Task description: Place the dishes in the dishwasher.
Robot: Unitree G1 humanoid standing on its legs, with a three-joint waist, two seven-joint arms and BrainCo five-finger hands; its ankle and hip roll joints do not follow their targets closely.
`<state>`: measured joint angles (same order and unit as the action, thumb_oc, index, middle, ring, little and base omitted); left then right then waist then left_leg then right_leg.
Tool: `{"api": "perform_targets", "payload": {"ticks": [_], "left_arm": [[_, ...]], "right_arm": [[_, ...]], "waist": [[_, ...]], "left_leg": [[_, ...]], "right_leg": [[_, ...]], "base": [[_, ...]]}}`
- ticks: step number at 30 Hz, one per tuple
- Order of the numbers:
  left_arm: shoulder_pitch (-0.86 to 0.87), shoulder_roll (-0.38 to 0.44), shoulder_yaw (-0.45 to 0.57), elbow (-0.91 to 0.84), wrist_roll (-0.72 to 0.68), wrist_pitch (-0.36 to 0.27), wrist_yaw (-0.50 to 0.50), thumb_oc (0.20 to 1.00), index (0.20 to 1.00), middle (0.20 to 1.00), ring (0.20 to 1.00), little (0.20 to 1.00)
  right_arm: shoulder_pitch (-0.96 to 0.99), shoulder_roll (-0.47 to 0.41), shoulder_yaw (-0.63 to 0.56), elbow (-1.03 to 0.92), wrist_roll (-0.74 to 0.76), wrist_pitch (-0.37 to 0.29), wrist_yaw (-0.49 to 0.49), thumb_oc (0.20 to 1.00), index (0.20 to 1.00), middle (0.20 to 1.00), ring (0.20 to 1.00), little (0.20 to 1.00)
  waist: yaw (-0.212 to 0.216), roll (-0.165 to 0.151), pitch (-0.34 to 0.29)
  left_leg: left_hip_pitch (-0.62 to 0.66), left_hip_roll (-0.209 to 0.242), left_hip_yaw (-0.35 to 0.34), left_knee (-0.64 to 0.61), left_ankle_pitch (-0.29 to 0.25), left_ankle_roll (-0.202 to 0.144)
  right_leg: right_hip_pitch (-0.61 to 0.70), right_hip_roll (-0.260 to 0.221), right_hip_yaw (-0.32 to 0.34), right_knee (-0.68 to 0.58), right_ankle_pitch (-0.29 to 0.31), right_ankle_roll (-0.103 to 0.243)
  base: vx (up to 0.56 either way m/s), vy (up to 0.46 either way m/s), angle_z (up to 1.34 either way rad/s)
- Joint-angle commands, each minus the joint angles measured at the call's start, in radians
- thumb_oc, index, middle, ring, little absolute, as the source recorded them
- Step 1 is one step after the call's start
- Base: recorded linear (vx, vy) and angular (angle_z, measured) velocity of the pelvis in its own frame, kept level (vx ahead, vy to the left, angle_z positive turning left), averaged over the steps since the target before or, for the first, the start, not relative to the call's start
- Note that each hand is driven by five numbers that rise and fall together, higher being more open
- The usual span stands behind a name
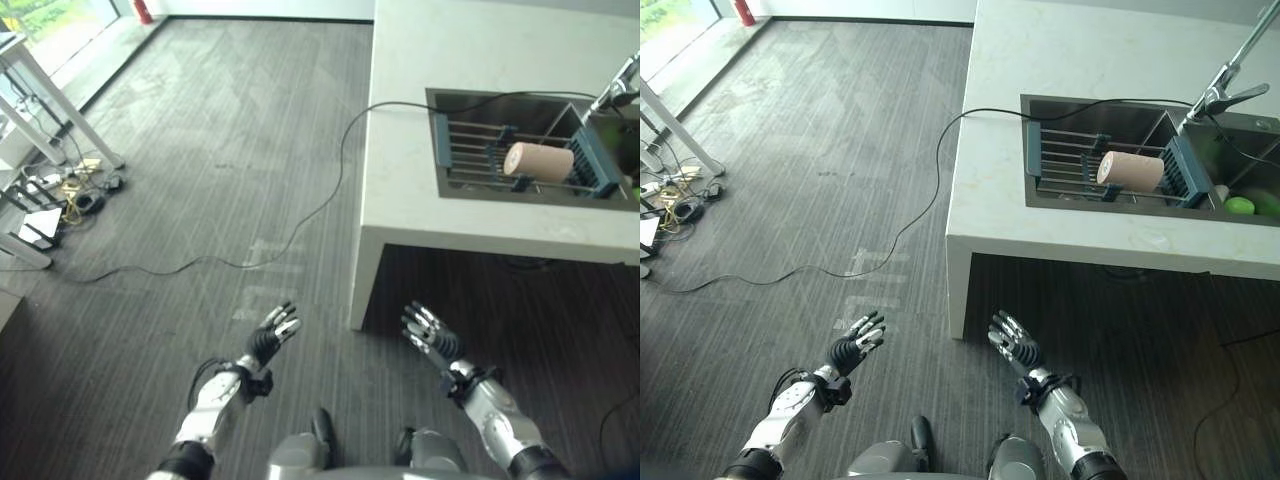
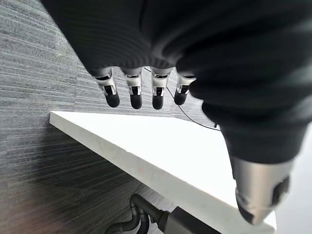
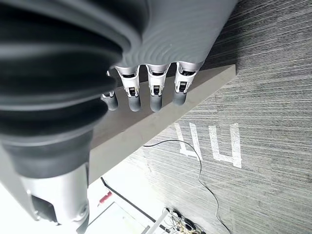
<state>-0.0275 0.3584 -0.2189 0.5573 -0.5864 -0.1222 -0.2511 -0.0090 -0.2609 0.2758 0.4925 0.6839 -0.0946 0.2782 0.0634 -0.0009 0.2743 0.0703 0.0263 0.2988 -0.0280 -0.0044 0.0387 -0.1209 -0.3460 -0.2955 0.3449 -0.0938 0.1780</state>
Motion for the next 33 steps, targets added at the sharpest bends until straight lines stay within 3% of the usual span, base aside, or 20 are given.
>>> {"api": "perform_targets", "payload": {"ticks": [1, 4, 6, 8, 9, 12, 15, 16, 18, 19, 21, 24, 29, 31, 33], "left_arm": [[-0.004, 0.013, -0.018, -0.049, 0.008, -0.056, -0.02, 1.0, 1.0, 1.0, 1.0, 1.0], [-0.004, 0.014, -0.014, -0.045, -0.004, -0.05, -0.003, 1.0, 1.0, 1.0, 1.0, 1.0], [-0.002, 0.003, -0.012, -0.038, -0.042, -0.056, 0.019, 1.0, 1.0, 1.0, 1.0, 1.0], [0.007, -0.008, -0.014, -0.045, -0.084, -0.06, 0.019, 1.0, 1.0, 1.0, 1.0, 1.0], [0.03, -0.03, -0.023, -0.045, -0.051, -0.073, 0.021, 1.0, 1.0, 1.0, 1.0, 1.0], [0.027, -0.047, -0.038, -0.054, -0.055, -0.081, 0.03, 1.0, 1.0, 1.0, 1.0, 1.0], [0.032, -0.057, -0.031, -0.071, -0.087, -0.07, 0.042, 1.0, 1.0, 1.0, 1.0, 1.0], [0.044, -0.056, -0.031, -0.072, -0.082, -0.065, 0.039, 1.0, 1.0, 1.0, 1.0, 1.0], [0.062, -0.061, -0.041, -0.077, -0.074, -0.067, 0.045, 1.0, 1.0, 1.0, 1.0, 1.0], [0.066, -0.064, -0.044, -0.076, -0.073, -0.069, 0.044, 1.0, 1.0, 1.0, 1.0, 1.0], [0.064, -0.068, -0.041, -0.075, -0.077, -0.064, 0.031, 1.0, 1.0, 1.0, 1.0, 1.0], [0.053, -0.069, -0.033, -0.066, -0.069, -0.055, 0.024, 1.0, 1.0, 1.0, 1.0, 1.0], [0.034, -0.043, -0.029, -0.049, -0.069, -0.061, 0.002, 1.0, 1.0, 1.0, 1.0, 1.0], [0.039, -0.031, -0.018, -0.059, -0.05, -0.052, -0.011, 1.0, 1.0, 1.0, 1.0, 1.0], [0.037, -0.023, -0.013, -0.069, -0.012, -0.034, -0.02, 1.0, 1.0, 1.0, 1.0, 1.0]], "right_arm": [[-0.01, 0.012, -0.009, -0.072, -0.031, -0.036, 0.032, 1.0, 1.0, 1.0, 1.0, 1.0], [-0.034, 0.004, 0.008, -0.066, -0.035, -0.007, 0.051, 1.0, 1.0, 1.0, 1.0, 1.0], [-0.06, -0.016, 0.035, -0.075, -0.04, 0.022, 0.043, 1.0, 1.0, 1.0, 1.0, 1.0], [-0.083, -0.031, 0.065, -0.083, -0.029, 0.05, 0.032, 1.0, 1.0, 1.0, 1.0, 1.0], [-0.081, -0.05, 0.075, -0.085, -0.04, 0.088, 0.035, 1.0, 1.0, 1.0, 1.0, 1.0], [-0.063, -0.063, 0.071, -0.088, -0.032, 0.089, 0.046, 1.0, 1.0, 1.0, 1.0, 1.0], [-0.034, -0.068, 0.058, -0.079, -0.077, 0.094, 0.092, 1.0, 1.0, 1.0, 1.0, 1.0], [-0.033, -0.071, 0.056, -0.06, -0.084, 0.089, 0.101, 1.0, 1.0, 1.0, 1.0, 1.0], [-0.039, -0.073, 0.062, -0.042, -0.069, 0.076, 0.092, 1.0, 1.0, 1.0, 1.0, 1.0], [-0.039, -0.074, 0.063, -0.04, -0.065, 0.069, 0.09, 1.0, 1.0, 1.0, 1.0, 1.0], [-0.024, -0.067, 0.066, -0.057, -0.074, 0.05, 0.071, 1.0, 1.0, 1.0, 1.0, 1.0], [-0.02, -0.063, 0.068, -0.066, -0.081, 0.039, 0.061, 1.0, 1.0, 1.0, 1.0, 1.0], [-0.019, -0.057, 0.076, -0.067, -0.07, 0.035, 0.05, 1.0, 1.0, 1.0, 1.0, 1.0], [-0.018, -0.051, 0.07, -0.057, -0.064, 0.03, 0.044, 1.0, 1.0, 1.0, 1.0, 1.0], [-0.01, -0.039, 0.066, -0.068, -0.041, 0.015, 0.043, 1.0, 1.0, 1.0, 1.0, 1.0]], "waist": [[0.0, 0.004, -0.037], [0.011, 0.002, -0.043], [0.009, -0.003, -0.047], [-0.005, -0.007, -0.05], [-0.021, -0.003, -0.049], [-0.039, 0.007, -0.038], [-0.046, 0.017, -0.028], [-0.03, 0.022, -0.032], [-0.001, 0.036, -0.036], [0.005, 0.042, -0.039], [0.01, 0.056, -0.035], [0.007, 0.047, -0.041], [0.029, 0.043, -0.06], [0.052, 0.041, -0.056], [0.061, 0.036, -0.053]], "left_leg": [[0.008, 0.028, -0.079, 0.077, -0.07, -0.024], [0.001, 0.114, -0.08, 0.117, -0.061, -0.079], [0.0, 0.169, -0.066, 0.136, -0.046, -0.108], [0.005, 0.212, -0.054, 0.162, -0.048, -0.127], [-0.04, 0.273, -0.031, 0.299, -0.003, -0.15], [-0.114, 0.328, 0.016, 0.433, 0.072, -0.176], [-0.149, 0.261, 0.001, 0.443, 0.056, -0.161], [-0.146, 0.176, -0.049, 0.337, 0.066, -0.138], [-0.158, 0.125, -0.148, 0.219, 0.116, -0.153], [-0.169, 0.12, -0.161, 0.184, 0.135, -0.158], [-0.193, 0.129, -0.123, 0.12, 0.173, -0.171], [-0.167, 0.133, -0.088, 0.087, 0.13, -0.174], [-0.127, 0.096, -0.095, 0.075, 0.07, -0.125], [-0.128, 0.069, -0.115, 0.096, 0.04, -0.098], [-0.125, 0.04, -0.123, 0.098, 0.022, -0.06]], "right_leg": [[0.075, -0.008, 0.036, -0.166, 0.225, 0.028], [0.105, -0.006, 0.001, -0.197, 0.158, 0.04], [0.094, 0.024, -0.012, -0.193, 0.131, 0.026], [0.067, 0.058, 0.002, -0.167, 0.098, -0.006], [0.081, 0.107, -0.005, -0.144, 0.043, -0.055], [0.106, 0.138, -0.048, -0.151, 0.018, -0.1], [0.118, 0.152, -0.058, -0.164, 0.015, -0.105], [0.112, 0.169, -0.039, -0.19, 0.043, -0.103], [0.125, 0.197, -0.006, -0.222, 0.047, -0.099], [0.129, 0.204, -0.003, -0.231, 0.047, -0.099], [0.155, 0.205, -0.023, -0.239, 0.031, -0.1], [0.17, 0.182, -0.048, -0.231, 0.012, -0.086], [0.15, 0.149, -0.085, -0.179, 0.009, -0.074], [0.146, 0.147, -0.084, -0.107, -0.024, -0.076], [0.107, 0.149, -0.066, 0.027, -0.016, -0.06]], "base": [[0.27, -0.544, 0.12], [0.27, -0.568, 0.02], [0.22, -0.495, -0.13], [0.3, -0.484, -0.34], [0.32, -0.452, -0.55], [0.19, -0.296, -0.13], [0.17, -0.086, 0.12], [0.19, 0.093, 0.02], [0.23, 0.141, -0.29], [0.19, 0.153, -0.43], [0.19, 0.179, -0.27], [0.08, 0.141, -0.04], [0.06, 0.236, -0.04], [0.1, 0.23, 0.0], [0.06, 0.157, -0.13]]}}
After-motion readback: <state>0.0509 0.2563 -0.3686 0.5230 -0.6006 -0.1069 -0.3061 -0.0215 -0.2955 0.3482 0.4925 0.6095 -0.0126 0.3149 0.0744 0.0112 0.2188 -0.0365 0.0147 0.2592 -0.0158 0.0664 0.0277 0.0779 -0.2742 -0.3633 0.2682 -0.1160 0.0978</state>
